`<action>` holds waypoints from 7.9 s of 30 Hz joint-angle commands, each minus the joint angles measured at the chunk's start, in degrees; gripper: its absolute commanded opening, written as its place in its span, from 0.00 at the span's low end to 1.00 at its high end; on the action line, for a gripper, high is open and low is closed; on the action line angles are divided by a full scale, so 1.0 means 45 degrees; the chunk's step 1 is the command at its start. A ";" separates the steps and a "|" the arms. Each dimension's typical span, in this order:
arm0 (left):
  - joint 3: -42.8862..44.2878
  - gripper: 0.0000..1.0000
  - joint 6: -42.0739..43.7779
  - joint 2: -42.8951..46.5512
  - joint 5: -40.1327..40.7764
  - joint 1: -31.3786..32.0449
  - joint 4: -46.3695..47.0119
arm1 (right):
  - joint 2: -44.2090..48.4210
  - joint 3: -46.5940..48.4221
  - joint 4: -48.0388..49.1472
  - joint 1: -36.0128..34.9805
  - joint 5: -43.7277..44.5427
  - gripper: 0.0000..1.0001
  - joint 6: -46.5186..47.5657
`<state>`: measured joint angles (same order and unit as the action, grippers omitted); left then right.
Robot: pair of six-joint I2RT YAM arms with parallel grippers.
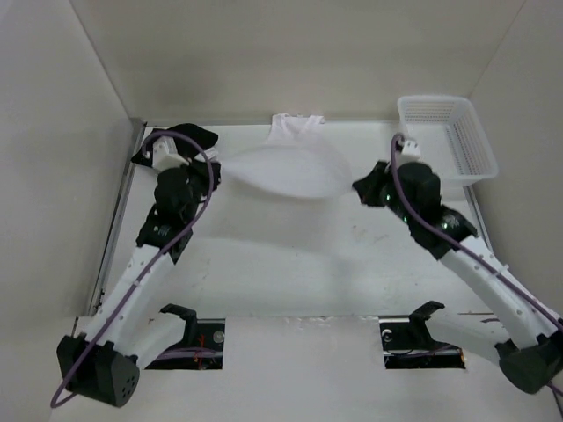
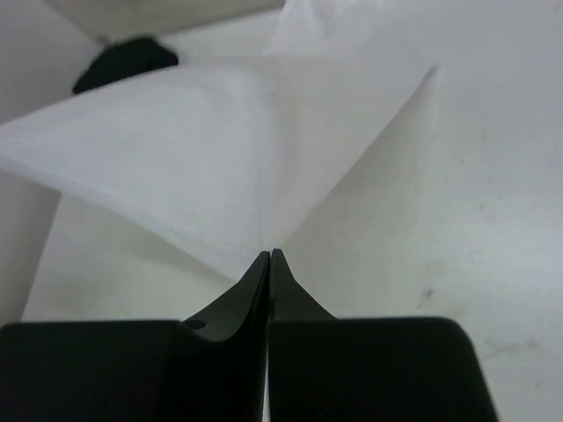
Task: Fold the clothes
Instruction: Fold the tank top
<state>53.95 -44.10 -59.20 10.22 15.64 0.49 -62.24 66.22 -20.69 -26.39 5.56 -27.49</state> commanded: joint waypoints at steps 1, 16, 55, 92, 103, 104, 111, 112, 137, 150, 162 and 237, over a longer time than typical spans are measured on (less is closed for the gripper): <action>-0.2528 0.01 0.0054 0.2931 0.0698 0.0225 -0.0435 | 0.2613 -0.2946 0.1064 -0.2066 0.1378 0.01 -0.0706; -0.5584 0.01 -0.2194 0.9389 0.1223 0.1885 -0.7750 | 0.5689 -0.7646 -0.3003 -1.0141 0.4213 0.01 -0.6590; -0.5031 0.31 -0.1509 -0.4348 0.0427 -0.0204 0.3289 | -0.5333 -0.3478 0.6275 0.0545 -0.0787 0.03 -0.2309; -0.6111 0.04 -0.2545 -0.6278 -0.1353 -0.1649 0.5711 | -0.6461 -0.7391 0.9674 -0.0082 -0.1099 0.38 -0.4965; -0.6150 0.00 -0.2466 -0.5441 -0.1411 -0.1552 0.5633 | -0.5958 -0.7488 0.9910 0.0074 -0.1061 0.02 -0.5240; -0.6189 0.00 -0.2466 -0.5032 -0.1411 -0.1532 0.5575 | -0.5510 -0.7604 0.9890 -0.0003 -0.0983 0.01 -0.5143; -0.5607 0.00 -0.1649 0.2400 -0.0867 -0.1123 0.0975 | 0.1611 -0.7471 0.5116 -0.1894 0.0985 0.00 -0.3485; -0.5120 0.00 -0.1375 0.3631 -0.0574 -0.1006 -0.0021 | 0.2764 -0.7178 0.4061 -0.2343 0.1609 0.00 -0.3211; -0.1993 0.01 -0.1391 -0.2030 -0.0726 -0.1062 0.1662 | -0.2546 -0.2922 0.5220 0.1399 -0.1858 0.03 -0.1821; -0.0010 0.02 -0.1060 -0.5579 -0.0943 -0.1142 0.2506 | -0.5606 -0.1233 0.5319 0.3044 -0.2741 0.03 -0.2017; -0.6420 0.02 -0.1314 -0.1341 -0.1469 -0.1142 0.3856 | -0.1505 -0.6996 0.6005 0.1366 -0.1316 0.03 -0.2642; -0.6522 0.26 -0.1920 0.0816 -0.1763 0.1218 0.3658 | -0.6659 0.1266 0.1743 -0.5632 0.2242 0.33 -0.0630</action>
<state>21.54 -52.60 -52.31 2.98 18.48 13.80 -98.10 74.74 -17.61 -54.76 15.40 -30.22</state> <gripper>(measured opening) 0.255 0.338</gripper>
